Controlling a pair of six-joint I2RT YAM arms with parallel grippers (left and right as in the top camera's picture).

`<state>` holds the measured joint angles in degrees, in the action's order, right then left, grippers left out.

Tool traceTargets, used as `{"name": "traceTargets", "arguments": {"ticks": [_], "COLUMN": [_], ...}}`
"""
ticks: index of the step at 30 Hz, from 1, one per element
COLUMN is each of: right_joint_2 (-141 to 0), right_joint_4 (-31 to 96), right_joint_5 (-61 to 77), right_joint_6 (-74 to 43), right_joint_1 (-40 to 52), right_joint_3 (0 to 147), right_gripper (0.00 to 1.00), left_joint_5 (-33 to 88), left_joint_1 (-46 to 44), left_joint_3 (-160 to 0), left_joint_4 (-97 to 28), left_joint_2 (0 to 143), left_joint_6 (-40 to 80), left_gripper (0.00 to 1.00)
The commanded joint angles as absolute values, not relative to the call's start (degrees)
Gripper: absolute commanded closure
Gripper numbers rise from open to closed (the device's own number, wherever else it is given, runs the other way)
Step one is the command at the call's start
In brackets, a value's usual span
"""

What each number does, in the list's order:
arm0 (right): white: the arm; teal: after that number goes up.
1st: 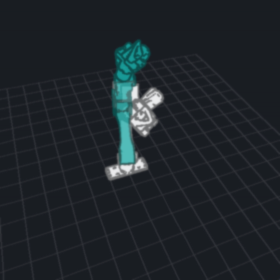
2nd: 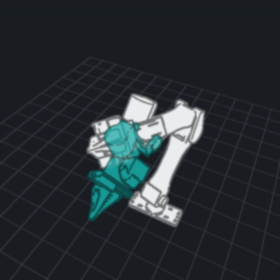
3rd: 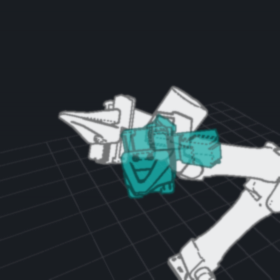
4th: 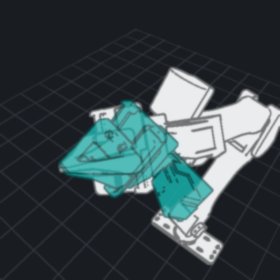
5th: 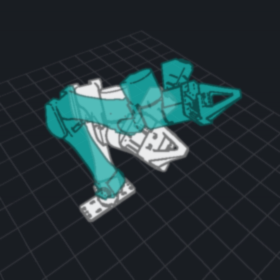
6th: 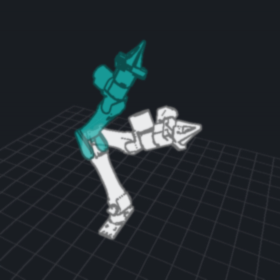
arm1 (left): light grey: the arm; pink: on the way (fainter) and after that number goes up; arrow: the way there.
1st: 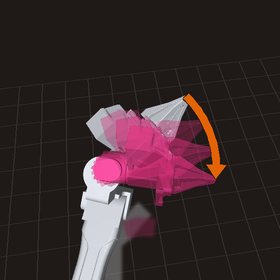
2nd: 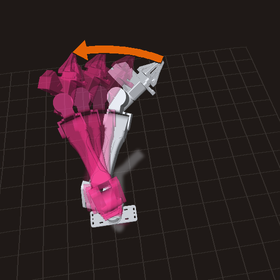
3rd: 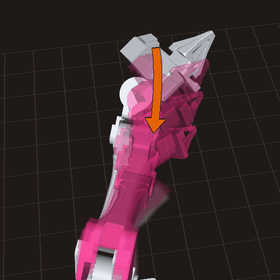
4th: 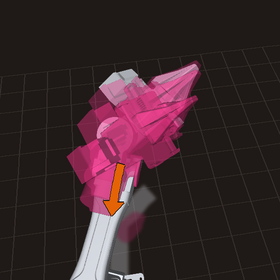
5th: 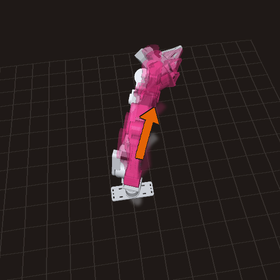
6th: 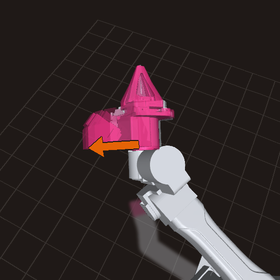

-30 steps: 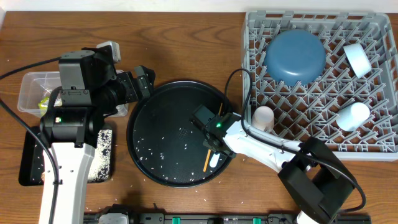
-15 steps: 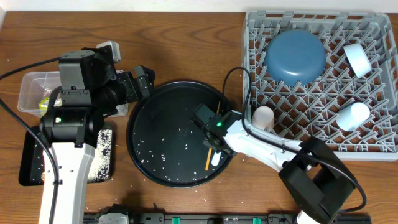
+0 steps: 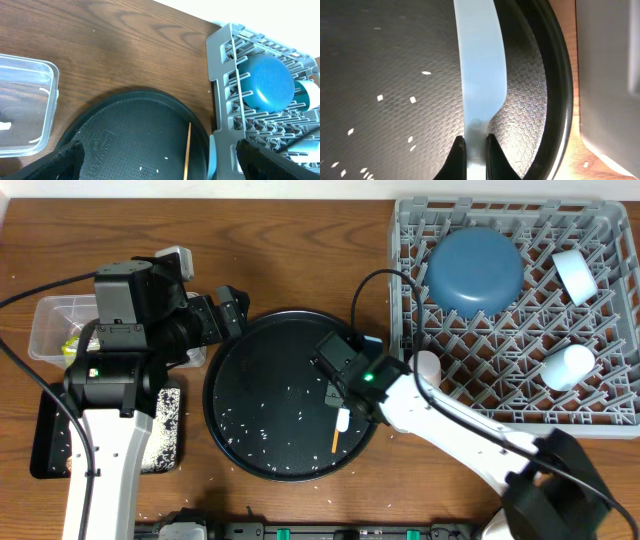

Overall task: Sort waste into correct bins and load items into the dishwasher rack
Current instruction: 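Carry the white spoon with the right gripper and stand it in the rack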

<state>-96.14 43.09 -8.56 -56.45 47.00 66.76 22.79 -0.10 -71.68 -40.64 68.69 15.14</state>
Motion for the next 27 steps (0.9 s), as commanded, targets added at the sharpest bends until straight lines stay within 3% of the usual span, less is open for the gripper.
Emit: {"name": "traceTargets", "arguments": {"ticks": [1, 13, 22, 27], "right_joint_2": [-91.57, -78.78, -79.29, -82.89], "right_joint_4": [44.45, 65.04, 66.3, 62.7], "right_joint_5": [-8.67, -5.96, -10.52, -10.52], "right_joint_6": [-49.36, -21.32, -9.54, -5.91], "right_joint_1": [45.04, 25.23, 2.31, -5.21], "right_joint_3": [68.2, 76.07, 76.05, 76.03], "right_gripper": [0.99, 0.99, 0.99, 0.99], "left_joint_5": [23.31, 23.31, 23.31, 23.31], "left_joint_1": [0.14, 0.14, 0.14, 0.14], "left_joint_3": [-72.88, -72.88, -72.88, -72.88], "left_joint_4": [-40.64, -40.64, -40.64, -40.64], "left_joint_2": [68.47, 68.47, 68.47, 68.47], "left_joint_6": [14.83, 14.83, 14.83, 14.83], "left_gripper": [0.02, 0.02, 0.02, 0.02]}}
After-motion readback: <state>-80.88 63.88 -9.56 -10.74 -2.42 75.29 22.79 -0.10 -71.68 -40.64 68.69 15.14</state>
